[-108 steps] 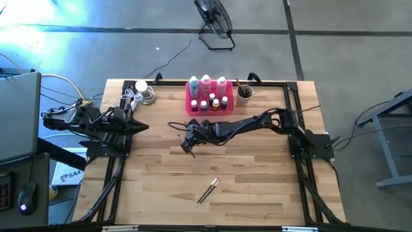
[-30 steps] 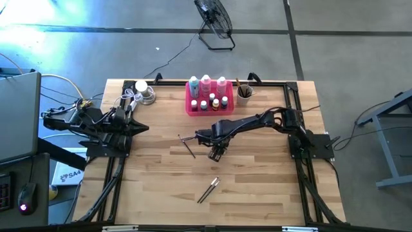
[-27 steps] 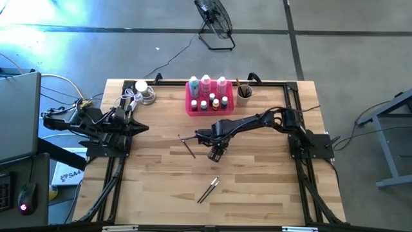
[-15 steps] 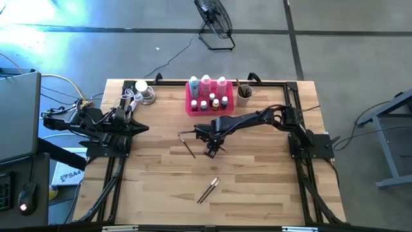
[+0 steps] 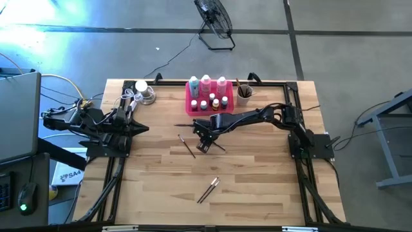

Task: Pick & Place Paint Supplies
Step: Put the silver paintbrush into the white cup

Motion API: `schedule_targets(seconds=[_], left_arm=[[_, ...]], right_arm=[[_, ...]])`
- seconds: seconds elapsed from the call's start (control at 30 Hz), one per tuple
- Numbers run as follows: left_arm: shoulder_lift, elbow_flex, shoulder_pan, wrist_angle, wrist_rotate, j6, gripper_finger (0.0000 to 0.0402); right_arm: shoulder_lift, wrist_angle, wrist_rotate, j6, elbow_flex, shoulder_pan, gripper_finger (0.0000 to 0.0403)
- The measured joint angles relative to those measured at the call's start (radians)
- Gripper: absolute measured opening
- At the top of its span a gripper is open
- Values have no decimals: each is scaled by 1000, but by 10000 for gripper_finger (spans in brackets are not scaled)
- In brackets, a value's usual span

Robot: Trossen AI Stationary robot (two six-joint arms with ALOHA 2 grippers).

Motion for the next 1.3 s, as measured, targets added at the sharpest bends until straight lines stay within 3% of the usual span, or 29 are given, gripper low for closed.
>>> schedule_targets(seconds=[0.17,1.07,1.3], left_arm=[[0,0,0,1,0,0,0],[0,0,0,2,-1,0,0],[0,0,0,2,-1,-1,0]], right_arm=[[0,26,88,-25,0,-1,135],[66,154,116,-44,2,-5,134],[68,160,117,-43,2,-9,90]])
